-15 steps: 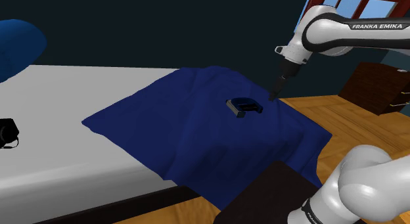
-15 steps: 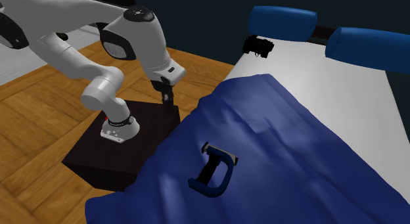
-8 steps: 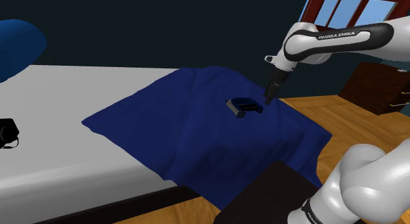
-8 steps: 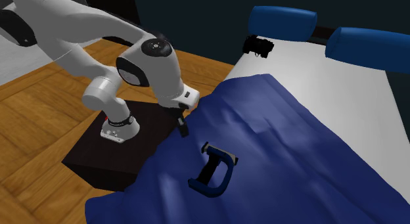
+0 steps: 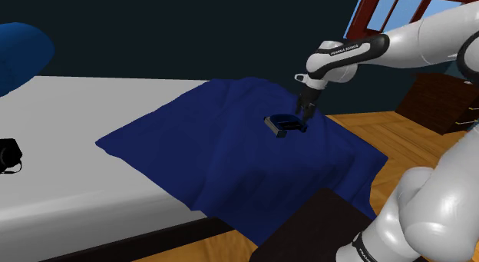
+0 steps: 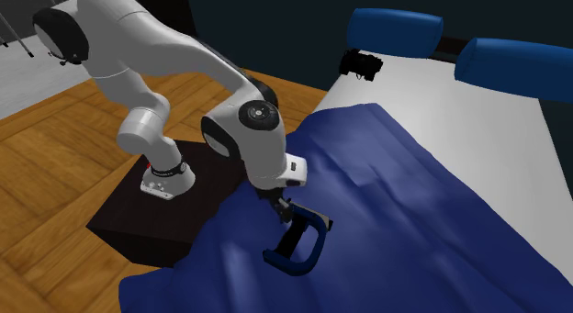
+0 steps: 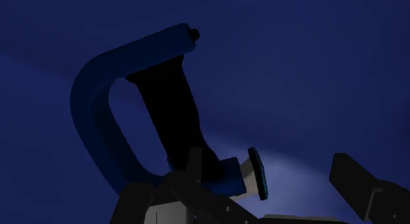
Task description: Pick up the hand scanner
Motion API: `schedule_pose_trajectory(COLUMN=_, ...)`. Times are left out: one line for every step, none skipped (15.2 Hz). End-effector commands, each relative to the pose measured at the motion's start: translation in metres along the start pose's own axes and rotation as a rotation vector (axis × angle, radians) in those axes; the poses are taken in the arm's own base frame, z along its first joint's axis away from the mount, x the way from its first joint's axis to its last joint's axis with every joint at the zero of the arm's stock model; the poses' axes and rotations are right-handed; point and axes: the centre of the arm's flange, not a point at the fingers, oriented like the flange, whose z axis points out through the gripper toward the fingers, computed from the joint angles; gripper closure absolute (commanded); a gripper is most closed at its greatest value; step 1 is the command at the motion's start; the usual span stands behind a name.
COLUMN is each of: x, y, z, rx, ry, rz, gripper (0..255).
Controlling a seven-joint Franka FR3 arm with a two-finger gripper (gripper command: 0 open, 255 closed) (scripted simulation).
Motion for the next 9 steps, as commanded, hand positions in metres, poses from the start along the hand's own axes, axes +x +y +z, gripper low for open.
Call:
schedule_pose_trajectory(x=0.005, y=0.025, z=0.015, rx=-0.001, ry=-0.011, rz=-0.079, gripper=0)
schedule_pose_trajectory(x=0.008, y=0.035, z=0.022, rx=-0.001, ry=-0.015, rz=-0.114, gripper=0)
schedule_pose_trajectory(x=0.011, y=0.046, z=0.029, rx=-0.001, ry=-0.020, rz=-0.149, gripper=0)
schedule_pose_trajectory(x=0.015, y=0.057, z=0.036, rx=-0.001, ry=-0.024, rz=-0.184, gripper=0)
schedule_pose_trajectory(x=0.018, y=0.067, z=0.044, rx=-0.001, ry=-0.029, rz=-0.220, gripper=0)
schedule_pose_trajectory(x=0.019, y=0.068, z=0.044, rx=-0.001, ry=-0.029, rz=-0.222, gripper=0)
schedule_pose_trajectory(x=0.018, y=0.068, z=0.049, rx=-0.001, ry=-0.029, rz=-0.222, gripper=0)
schedule_pose_trajectory(x=0.018, y=0.068, z=0.055, rx=-0.001, ry=-0.029, rz=-0.222, gripper=0)
schedule_pose_trajectory(x=0.018, y=0.068, z=0.060, rx=-0.001, ry=-0.029, rz=-0.222, gripper=0)
